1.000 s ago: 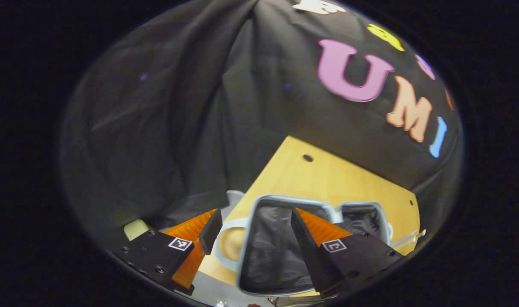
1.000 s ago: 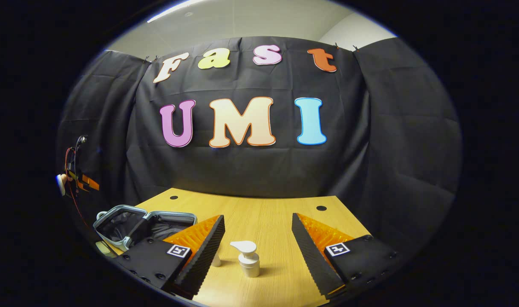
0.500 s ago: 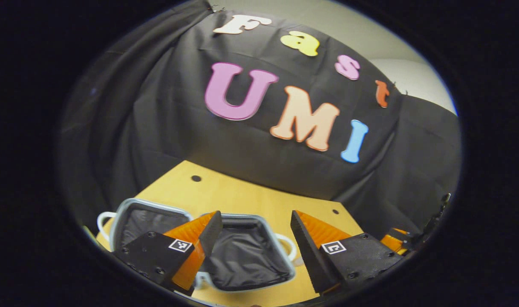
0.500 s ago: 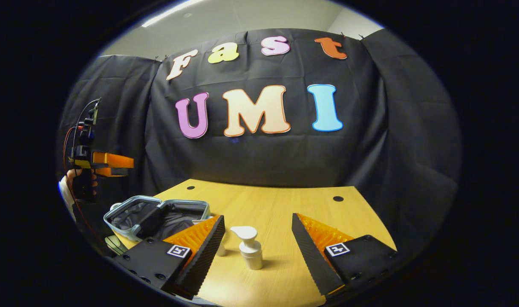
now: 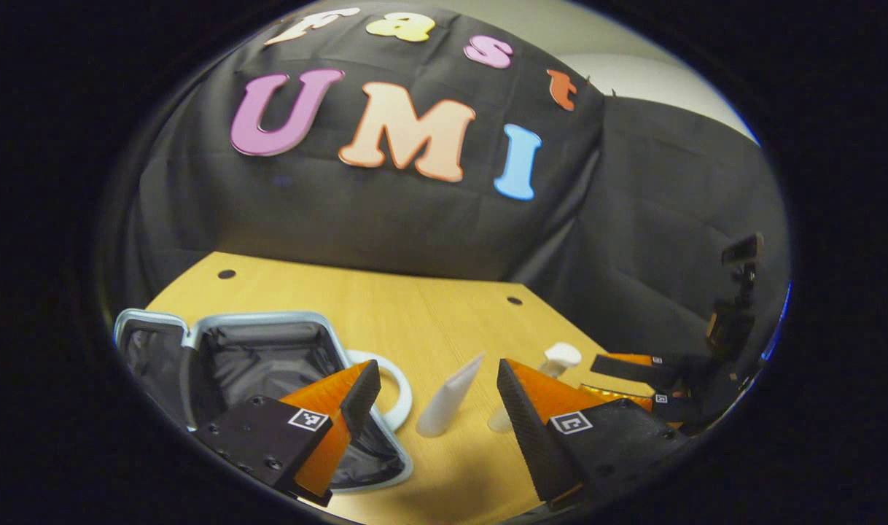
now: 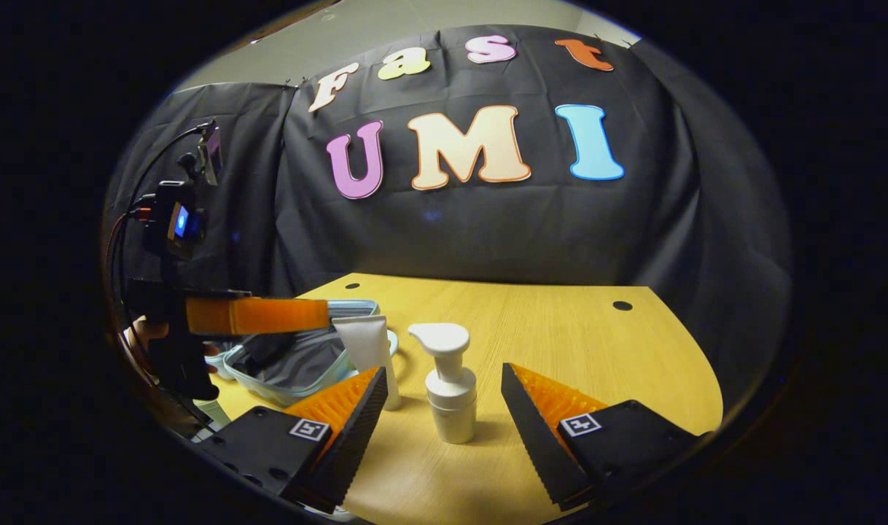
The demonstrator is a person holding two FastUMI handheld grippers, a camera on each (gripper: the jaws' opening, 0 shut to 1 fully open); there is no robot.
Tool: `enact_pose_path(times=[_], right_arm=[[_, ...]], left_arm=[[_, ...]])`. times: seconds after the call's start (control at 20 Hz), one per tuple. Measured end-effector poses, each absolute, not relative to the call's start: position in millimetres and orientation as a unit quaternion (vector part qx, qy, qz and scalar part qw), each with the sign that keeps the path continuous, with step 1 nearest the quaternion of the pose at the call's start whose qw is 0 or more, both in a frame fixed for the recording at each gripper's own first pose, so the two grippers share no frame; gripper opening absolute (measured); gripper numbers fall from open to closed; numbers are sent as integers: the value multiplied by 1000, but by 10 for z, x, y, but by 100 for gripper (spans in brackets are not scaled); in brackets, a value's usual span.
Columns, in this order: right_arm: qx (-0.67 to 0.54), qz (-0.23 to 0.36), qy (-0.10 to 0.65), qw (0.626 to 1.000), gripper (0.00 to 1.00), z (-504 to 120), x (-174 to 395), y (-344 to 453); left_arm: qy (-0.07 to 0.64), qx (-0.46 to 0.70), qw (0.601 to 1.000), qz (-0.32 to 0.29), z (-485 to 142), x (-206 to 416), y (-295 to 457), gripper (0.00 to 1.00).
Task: First open the suitcase, pack the skin care products into it, and then close the suitcase.
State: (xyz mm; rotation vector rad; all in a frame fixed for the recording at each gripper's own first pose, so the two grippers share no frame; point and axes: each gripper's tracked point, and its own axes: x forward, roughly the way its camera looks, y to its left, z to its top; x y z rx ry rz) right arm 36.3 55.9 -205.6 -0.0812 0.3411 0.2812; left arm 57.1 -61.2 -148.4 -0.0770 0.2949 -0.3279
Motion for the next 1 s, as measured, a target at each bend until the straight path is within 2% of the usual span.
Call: enact_pose_path(times=[0.4,0.5,0.6,0.7,0.75,1.0], right_arm=[[-50,125,212,968,99,-2630,420,509],[-43,121,220,967,99,-2723,444,512],[-39,118,224,967,99,-2776,479,501],[-37,119,228,966,99,-2831,512,506],[-36,118,230,965,99,-2859,539,509],[-35,119,237,963,99,-2963,680,524]], left_arm=[[198,-61,962,-180,-2061,868,-835,94],[205,-68,960,-177,-2161,942,-845,88],[218,-67,958,-172,-2254,989,-814,78],[228,-68,956,-172,-2336,1007,-829,63],[229,-69,956,-170,-2347,1023,-837,61],[224,-93,955,-172,-2261,1079,-836,34]])
